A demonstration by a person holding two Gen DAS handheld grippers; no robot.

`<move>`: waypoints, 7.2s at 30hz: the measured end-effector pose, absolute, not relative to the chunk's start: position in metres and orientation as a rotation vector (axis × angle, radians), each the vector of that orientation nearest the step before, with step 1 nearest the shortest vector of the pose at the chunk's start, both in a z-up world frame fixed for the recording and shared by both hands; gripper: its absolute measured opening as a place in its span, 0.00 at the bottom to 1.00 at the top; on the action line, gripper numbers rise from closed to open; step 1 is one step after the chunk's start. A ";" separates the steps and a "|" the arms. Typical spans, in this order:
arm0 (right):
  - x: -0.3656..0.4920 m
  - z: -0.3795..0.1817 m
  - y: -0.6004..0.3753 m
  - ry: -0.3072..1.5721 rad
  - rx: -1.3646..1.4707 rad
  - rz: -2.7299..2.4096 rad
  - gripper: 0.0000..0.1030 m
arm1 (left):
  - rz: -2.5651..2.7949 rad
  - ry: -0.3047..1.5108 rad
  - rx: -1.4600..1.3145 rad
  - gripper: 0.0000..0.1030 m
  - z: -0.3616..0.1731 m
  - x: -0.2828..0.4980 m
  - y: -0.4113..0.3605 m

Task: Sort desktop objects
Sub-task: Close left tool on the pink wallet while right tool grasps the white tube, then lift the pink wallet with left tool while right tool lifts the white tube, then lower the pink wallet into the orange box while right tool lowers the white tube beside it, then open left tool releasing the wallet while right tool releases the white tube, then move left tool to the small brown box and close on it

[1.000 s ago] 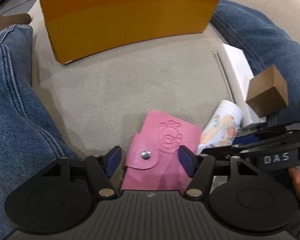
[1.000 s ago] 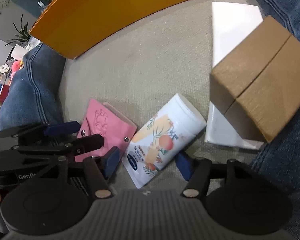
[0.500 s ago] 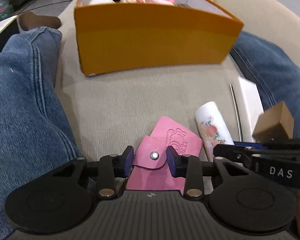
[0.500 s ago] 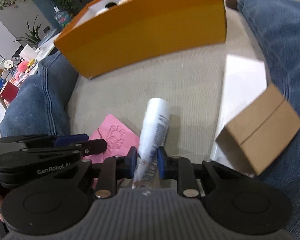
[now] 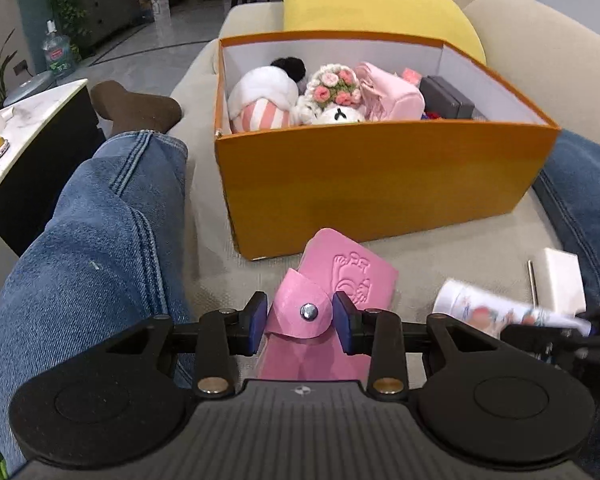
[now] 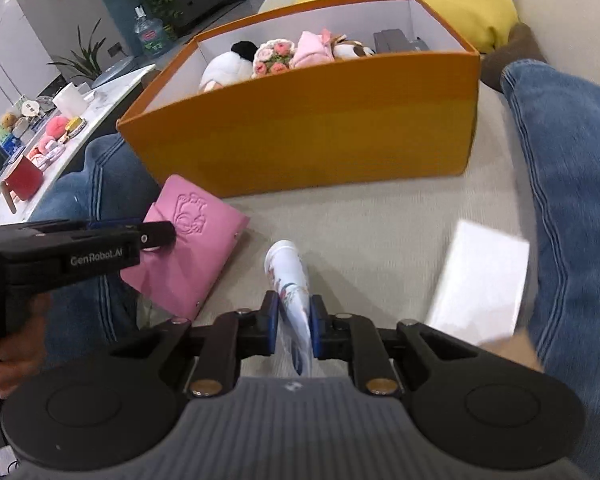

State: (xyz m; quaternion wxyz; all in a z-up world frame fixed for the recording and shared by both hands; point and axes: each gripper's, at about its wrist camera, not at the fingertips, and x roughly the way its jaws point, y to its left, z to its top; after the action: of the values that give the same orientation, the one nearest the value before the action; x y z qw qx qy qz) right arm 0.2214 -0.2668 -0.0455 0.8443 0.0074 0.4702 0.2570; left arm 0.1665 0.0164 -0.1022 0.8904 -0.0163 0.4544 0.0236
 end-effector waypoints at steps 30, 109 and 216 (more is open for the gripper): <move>0.192 -0.078 -0.254 0.965 -0.130 0.575 0.22 | -0.131 1.125 -0.277 0.72 -0.150 0.175 0.029; 0.388 0.010 -0.180 0.844 0.095 0.807 0.06 | 0.049 1.194 -0.093 0.23 -0.058 0.315 0.052; 0.153 0.007 -0.424 0.837 0.013 0.434 0.11 | -0.536 1.106 0.216 0.66 -0.093 0.135 -0.188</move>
State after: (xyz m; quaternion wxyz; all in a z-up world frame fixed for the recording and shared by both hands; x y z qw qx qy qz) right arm 0.1527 -0.4239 0.0071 0.8908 0.0064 0.4034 0.2091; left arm 0.1351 -0.1877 -0.0933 0.8117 0.1010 0.5177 -0.2509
